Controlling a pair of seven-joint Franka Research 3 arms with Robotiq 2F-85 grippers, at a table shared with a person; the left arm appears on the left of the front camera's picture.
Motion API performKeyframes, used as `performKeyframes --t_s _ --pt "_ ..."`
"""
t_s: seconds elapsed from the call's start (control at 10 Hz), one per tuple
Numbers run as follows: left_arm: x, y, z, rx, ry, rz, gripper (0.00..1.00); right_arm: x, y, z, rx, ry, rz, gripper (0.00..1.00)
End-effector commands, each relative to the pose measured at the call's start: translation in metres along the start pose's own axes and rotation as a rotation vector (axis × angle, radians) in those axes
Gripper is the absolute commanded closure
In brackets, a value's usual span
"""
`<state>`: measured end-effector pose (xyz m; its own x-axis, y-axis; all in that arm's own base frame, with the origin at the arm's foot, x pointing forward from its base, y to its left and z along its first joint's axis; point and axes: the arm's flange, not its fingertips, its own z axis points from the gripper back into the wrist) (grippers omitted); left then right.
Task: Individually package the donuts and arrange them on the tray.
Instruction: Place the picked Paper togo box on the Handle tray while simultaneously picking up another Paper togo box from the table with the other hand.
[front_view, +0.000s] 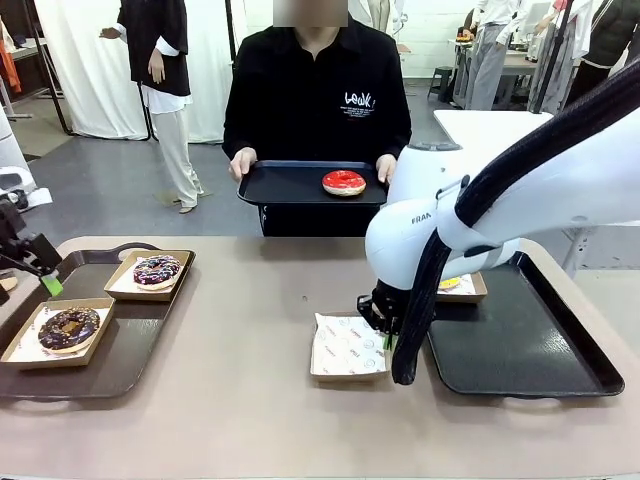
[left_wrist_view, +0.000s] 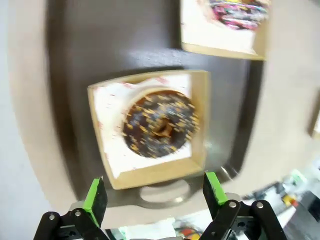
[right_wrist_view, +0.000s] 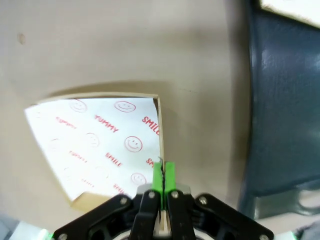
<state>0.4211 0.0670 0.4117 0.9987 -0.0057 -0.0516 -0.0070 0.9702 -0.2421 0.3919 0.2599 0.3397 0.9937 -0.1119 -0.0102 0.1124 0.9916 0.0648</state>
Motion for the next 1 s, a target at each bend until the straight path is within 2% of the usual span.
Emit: performKeyframes --t_s 0.0,0.2,0.4,0.6,0.9 --pt "-0.016 0.022 0.035 -0.247 0.033 -0.016 0.0 0.001 0.011 0.04 -0.011 -0.011 -0.016 1.0" --pt "-0.031 0.056 0.063 -0.451 -0.013 -0.045 0.0 0.005 0.019 0.09 -0.017 -0.054 -0.018 1.0" --pt "-0.03 0.091 0.07 -0.675 -0.046 -0.045 0.0 0.011 0.029 0.147 0.025 -0.104 0.008 1.0" --pt "-0.028 0.117 0.064 -0.844 -0.126 0.048 0.0 0.028 0.047 0.189 -0.016 -0.095 0.05 1.0" --pt "-0.039 0.157 0.062 -0.94 -0.149 0.091 0.0 0.068 0.071 0.209 -0.034 -0.062 0.06 1.0"
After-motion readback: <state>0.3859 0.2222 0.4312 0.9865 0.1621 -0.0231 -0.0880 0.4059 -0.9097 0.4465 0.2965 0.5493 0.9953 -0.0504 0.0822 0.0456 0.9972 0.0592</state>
